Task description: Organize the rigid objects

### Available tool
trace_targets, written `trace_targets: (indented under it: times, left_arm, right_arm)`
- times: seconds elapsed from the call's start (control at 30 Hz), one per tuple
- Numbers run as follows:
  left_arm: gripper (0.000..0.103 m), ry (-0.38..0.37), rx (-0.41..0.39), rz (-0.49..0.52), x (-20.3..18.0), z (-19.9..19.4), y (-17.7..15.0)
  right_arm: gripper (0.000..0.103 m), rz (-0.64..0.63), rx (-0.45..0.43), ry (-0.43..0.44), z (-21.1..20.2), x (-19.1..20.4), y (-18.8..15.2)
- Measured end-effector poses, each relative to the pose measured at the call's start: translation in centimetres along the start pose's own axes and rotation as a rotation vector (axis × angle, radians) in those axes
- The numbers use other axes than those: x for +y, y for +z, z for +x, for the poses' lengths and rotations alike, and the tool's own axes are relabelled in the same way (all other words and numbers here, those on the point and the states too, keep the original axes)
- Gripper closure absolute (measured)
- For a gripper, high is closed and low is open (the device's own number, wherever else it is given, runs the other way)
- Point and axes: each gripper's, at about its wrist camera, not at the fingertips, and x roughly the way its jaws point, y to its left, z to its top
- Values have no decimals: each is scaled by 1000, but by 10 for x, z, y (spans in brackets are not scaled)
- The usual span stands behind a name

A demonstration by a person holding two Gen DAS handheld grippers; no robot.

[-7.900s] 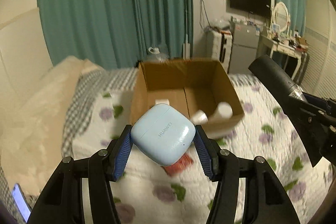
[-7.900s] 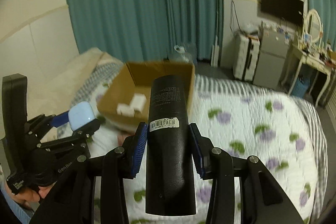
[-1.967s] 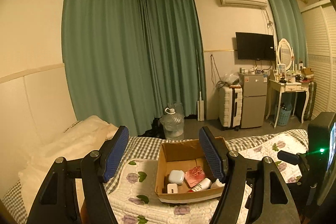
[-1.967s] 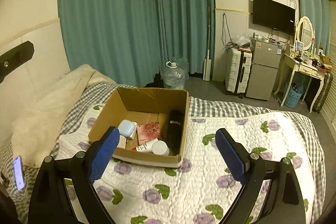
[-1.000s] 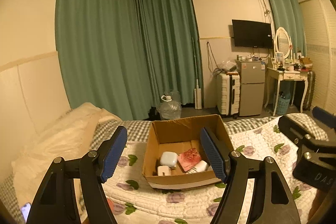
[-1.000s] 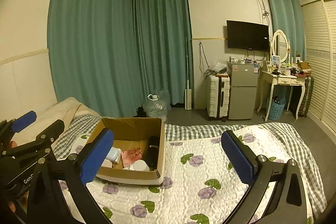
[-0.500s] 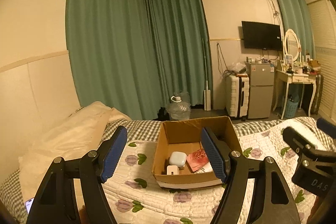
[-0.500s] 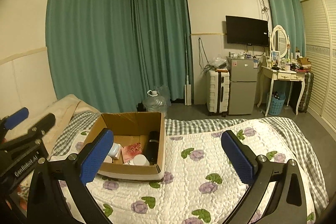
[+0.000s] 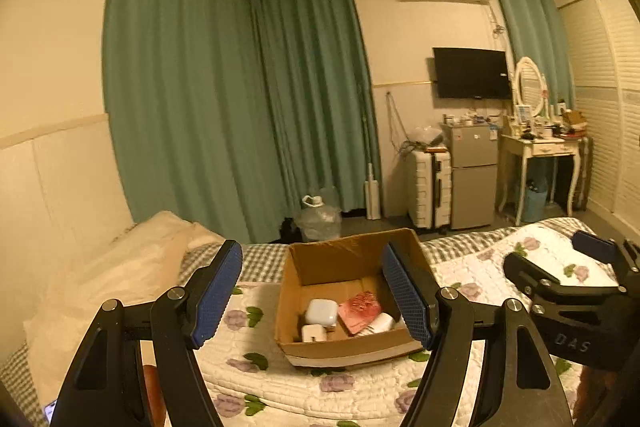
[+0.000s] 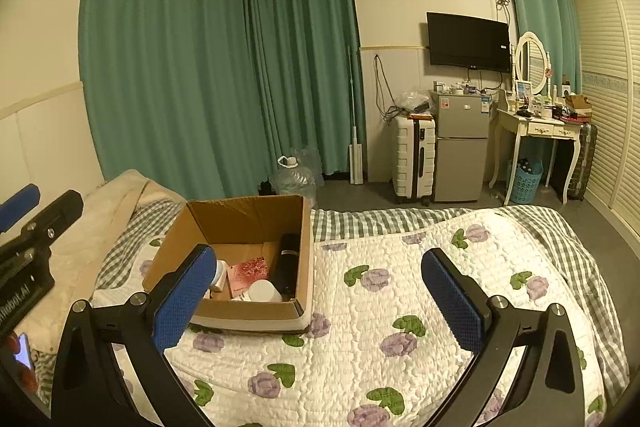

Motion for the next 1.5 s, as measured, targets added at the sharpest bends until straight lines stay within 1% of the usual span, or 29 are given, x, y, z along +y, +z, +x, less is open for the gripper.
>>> trace_targets:
  times: [0.1,0.17,0.23,0.3,0.63,0.93,1.2,1.5]
  left_arm:
    - [28,35,-13,-43,6,1,0]
    - [28,37,-14,-68,12,1,0]
    - [28,56,-20,-81,16,0,0]
    - [28,53,-21,-90,20,-1,1]
    - [28,34,-6,-64,13,0,-1]
    - [28,17,19,-97,17,5,-2]
    - [28,36,28,-96,17,6,-2]
    - [28,30,27,-93,18,5,-3]
  right_arm:
    - [0,-1,-4,-1,-1,1,0]
    - [0,-1,-5,0,-1,2,0]
    - [0,0,-7,-2,-1,1,0]
    - [0,4,-7,-2,-1,1,1]
    - [0,4,-10,5,-1,3,1]
    - [0,1,-9,9,-1,5,1]
    - [0,-1,-13,11,-1,6,1]
    - [0,-5,-13,10,-1,8,1]
